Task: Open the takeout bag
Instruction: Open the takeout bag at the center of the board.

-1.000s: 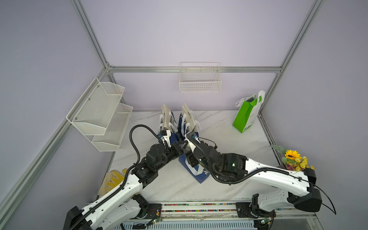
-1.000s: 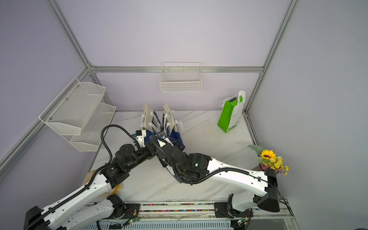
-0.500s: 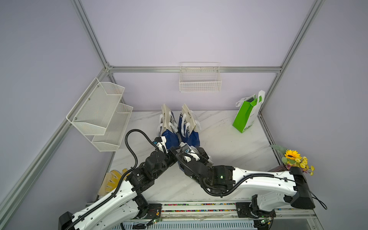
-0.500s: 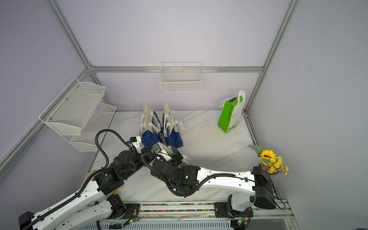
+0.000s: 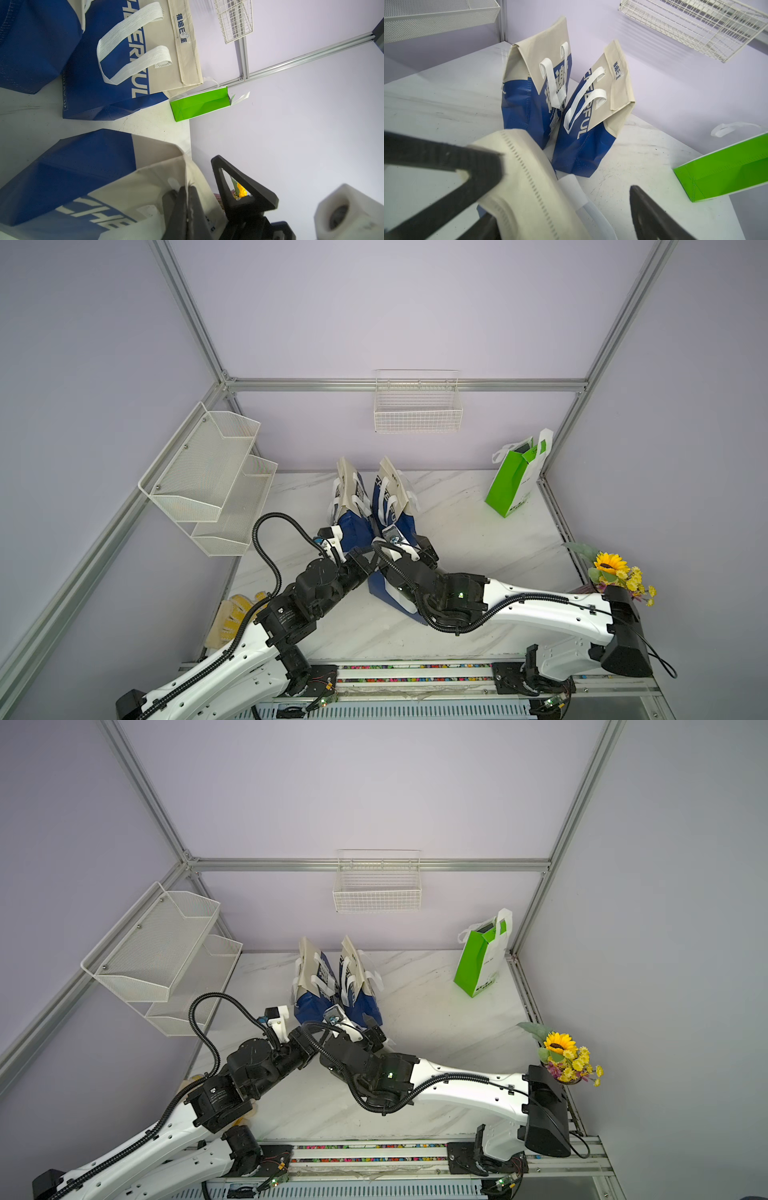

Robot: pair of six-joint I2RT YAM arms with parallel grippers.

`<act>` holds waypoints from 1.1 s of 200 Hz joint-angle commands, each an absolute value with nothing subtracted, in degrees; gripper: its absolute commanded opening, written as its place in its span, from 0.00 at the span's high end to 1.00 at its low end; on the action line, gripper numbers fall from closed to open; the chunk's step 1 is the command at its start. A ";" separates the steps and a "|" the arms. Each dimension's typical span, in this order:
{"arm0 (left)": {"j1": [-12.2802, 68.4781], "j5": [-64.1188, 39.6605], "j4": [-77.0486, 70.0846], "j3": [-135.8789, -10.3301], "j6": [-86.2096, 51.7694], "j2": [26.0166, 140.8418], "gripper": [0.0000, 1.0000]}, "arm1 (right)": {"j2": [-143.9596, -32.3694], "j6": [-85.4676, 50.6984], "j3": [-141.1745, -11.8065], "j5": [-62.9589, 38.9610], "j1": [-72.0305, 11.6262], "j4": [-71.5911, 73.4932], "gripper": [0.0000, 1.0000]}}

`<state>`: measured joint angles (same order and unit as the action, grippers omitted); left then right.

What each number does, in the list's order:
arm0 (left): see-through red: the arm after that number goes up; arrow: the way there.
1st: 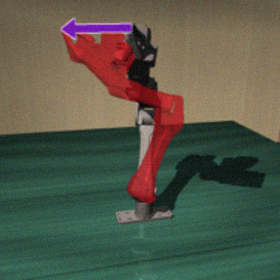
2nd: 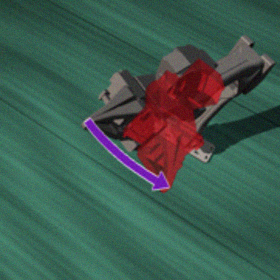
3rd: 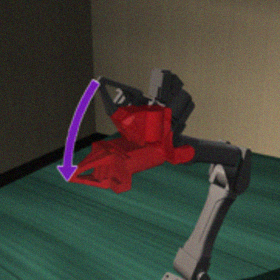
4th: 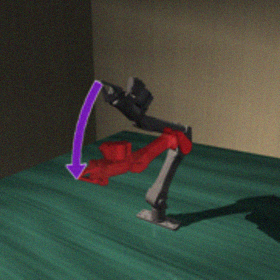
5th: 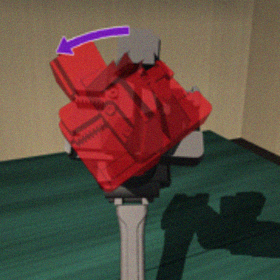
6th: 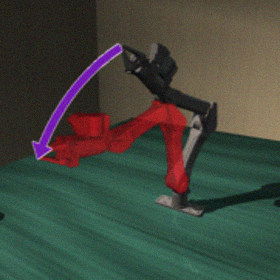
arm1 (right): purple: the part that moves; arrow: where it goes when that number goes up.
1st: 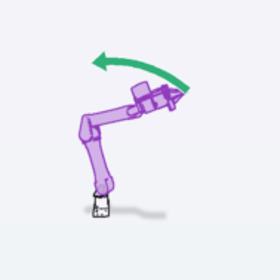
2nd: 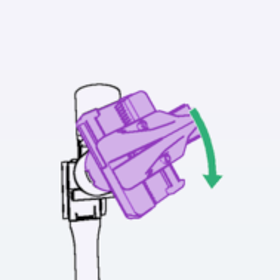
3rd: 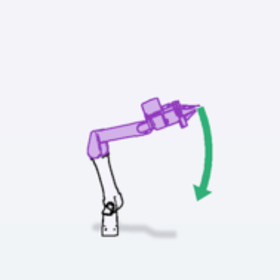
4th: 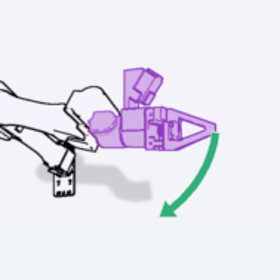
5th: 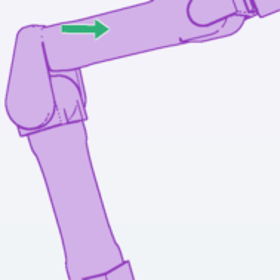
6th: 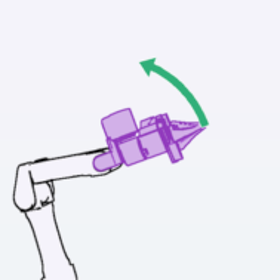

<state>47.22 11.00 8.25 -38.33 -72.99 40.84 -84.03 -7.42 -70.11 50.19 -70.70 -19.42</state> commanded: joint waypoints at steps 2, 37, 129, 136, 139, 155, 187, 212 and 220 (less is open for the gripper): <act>47.81 14.18 6.97 -40.89 -74.36 37.10 1.00 | -84.55 -9.23 -69.29 50.95 -65.52 -20.84 0.16; 49.32 15.88 8.33 -41.99 -74.61 36.13 1.00 | -84.88 -8.86 -69.14 45.60 -62.32 -20.95 0.15; 50.93 21.98 12.19 -40.86 -78.66 35.06 1.00 | -73.73 -9.91 -75.53 52.58 -79.33 -30.70 0.11; 50.90 22.04 12.11 -41.04 -78.66 35.21 1.00 | -74.23 -10.61 -75.99 54.78 -81.47 -31.74 0.15; 50.89 21.98 12.08 -41.11 -78.61 35.32 1.00 | -74.49 -10.96 -76.14 55.63 -82.26 -32.16 0.16; 50.97 21.90 12.06 -41.44 -78.66 35.56 1.00 | -76.45 -12.21 -76.49 57.33 -85.38 -32.24 0.22; 50.96 21.28 12.13 -41.66 -78.64 35.26 1.00 | -81.44 -10.68 -75.40 56.27 -85.50 -26.96 0.23; 50.98 21.36 12.21 -41.48 -78.85 34.42 1.00 | -83.74 -6.39 -74.99 53.71 -82.53 -20.92 0.23; 50.98 21.49 12.21 -41.63 -78.91 34.23 1.00 | -85.02 -5.10 -75.04 53.78 -81.95 -20.31 0.23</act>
<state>51.03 19.38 13.43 -38.33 -77.52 35.59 -83.57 -8.73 -75.48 53.76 -84.09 -25.54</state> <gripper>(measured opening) 0.047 0.766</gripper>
